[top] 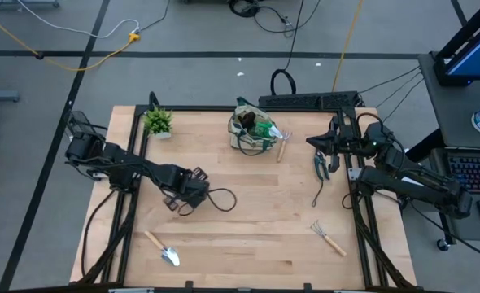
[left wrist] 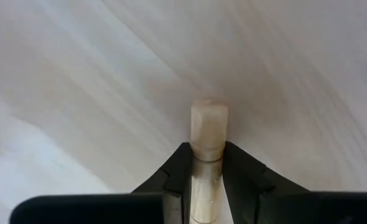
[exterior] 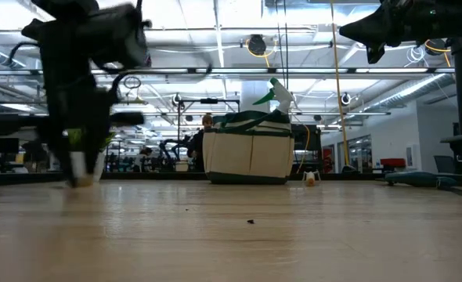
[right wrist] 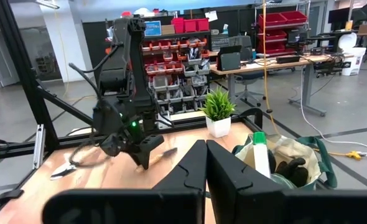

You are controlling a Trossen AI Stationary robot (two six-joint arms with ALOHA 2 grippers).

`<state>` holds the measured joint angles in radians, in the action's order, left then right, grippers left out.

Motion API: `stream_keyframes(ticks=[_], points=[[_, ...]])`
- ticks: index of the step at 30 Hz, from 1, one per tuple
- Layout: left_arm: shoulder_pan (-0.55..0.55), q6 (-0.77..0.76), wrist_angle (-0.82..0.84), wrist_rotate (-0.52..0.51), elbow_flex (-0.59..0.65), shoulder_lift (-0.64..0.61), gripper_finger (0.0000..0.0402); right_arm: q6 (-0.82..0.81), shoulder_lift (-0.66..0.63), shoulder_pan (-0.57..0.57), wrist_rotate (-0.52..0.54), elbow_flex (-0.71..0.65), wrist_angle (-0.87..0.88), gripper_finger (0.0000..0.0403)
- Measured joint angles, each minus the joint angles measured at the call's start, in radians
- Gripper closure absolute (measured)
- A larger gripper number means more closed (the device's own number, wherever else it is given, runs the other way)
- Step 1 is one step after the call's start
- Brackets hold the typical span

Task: Pick & Place Garden tools in Gardening bag
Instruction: Put the top brown trowel into the gardening bag

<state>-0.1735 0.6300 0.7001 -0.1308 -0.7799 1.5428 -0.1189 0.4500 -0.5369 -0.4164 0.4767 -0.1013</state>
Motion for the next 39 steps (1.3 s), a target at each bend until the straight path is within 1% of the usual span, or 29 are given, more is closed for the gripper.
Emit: stream_keyframes(ticks=[8, 17, 21, 24, 39], points=[[0.006, -0.074, -0.037, 0.000, -0.071, -0.003, 0.0334, -0.025, 0.000, 0.000, 0.000, 0.000, 0.000, 0.0403], [0.017, -0.171, -0.030, 0.004, -0.163, -0.004, 0.0334, -0.027, 0.000, 0.000, 0.000, 0.000, 0.000, 0.0403], [0.017, -0.200, -0.036, 0.035, -0.197, -0.004, 0.0334, -0.027, 0.000, 0.000, 0.000, 0.000, 0.000, 0.0403], [0.017, -0.224, -0.071, 0.053, -0.223, -0.004, 0.0334, -0.027, 0.000, 0.000, 0.000, 0.000, 0.000, 0.0403], [0.027, -0.330, -0.243, 0.055, -0.356, -0.006, 0.0334, -0.027, 0.000, 0.000, 0.000, 0.000, -0.001, 0.0403]])
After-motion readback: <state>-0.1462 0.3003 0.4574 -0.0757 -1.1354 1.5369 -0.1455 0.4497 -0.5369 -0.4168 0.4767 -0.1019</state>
